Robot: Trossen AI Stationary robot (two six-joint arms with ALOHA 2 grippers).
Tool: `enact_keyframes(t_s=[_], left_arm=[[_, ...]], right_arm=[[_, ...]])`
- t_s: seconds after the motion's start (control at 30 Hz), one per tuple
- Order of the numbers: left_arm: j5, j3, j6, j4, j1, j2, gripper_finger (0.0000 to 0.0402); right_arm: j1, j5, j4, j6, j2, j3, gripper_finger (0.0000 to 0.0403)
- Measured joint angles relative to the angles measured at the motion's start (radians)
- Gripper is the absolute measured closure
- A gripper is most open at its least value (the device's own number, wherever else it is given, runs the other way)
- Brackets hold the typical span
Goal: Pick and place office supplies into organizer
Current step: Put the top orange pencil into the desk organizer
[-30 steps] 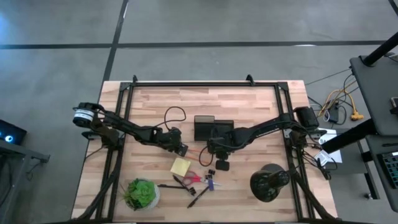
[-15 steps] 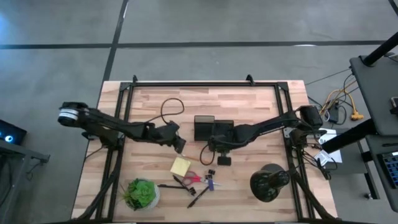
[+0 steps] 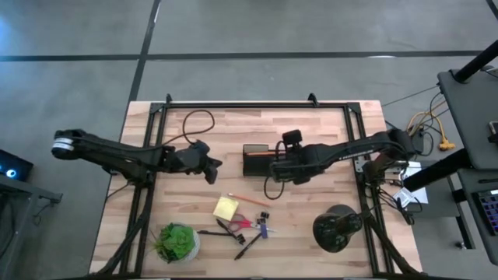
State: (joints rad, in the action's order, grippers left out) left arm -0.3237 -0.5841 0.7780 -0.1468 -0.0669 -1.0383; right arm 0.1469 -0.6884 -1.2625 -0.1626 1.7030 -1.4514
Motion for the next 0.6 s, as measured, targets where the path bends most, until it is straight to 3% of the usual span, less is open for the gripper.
enact_keyframes(t_s=[0.23, 0.6], left_arm=[[0.002, 0.0, 0.0, 0.003, 0.0, 0.007, 0.0401], [0.004, 0.002, 0.001, 0.004, 0.0, 0.005, 0.0401]], right_arm=[[-0.045, -0.108, -0.062, -0.158, 0.0, -0.043, 0.0387], [-0.099, -0.117, -0.065, -0.477, 0.005, -0.046, 0.0378]])
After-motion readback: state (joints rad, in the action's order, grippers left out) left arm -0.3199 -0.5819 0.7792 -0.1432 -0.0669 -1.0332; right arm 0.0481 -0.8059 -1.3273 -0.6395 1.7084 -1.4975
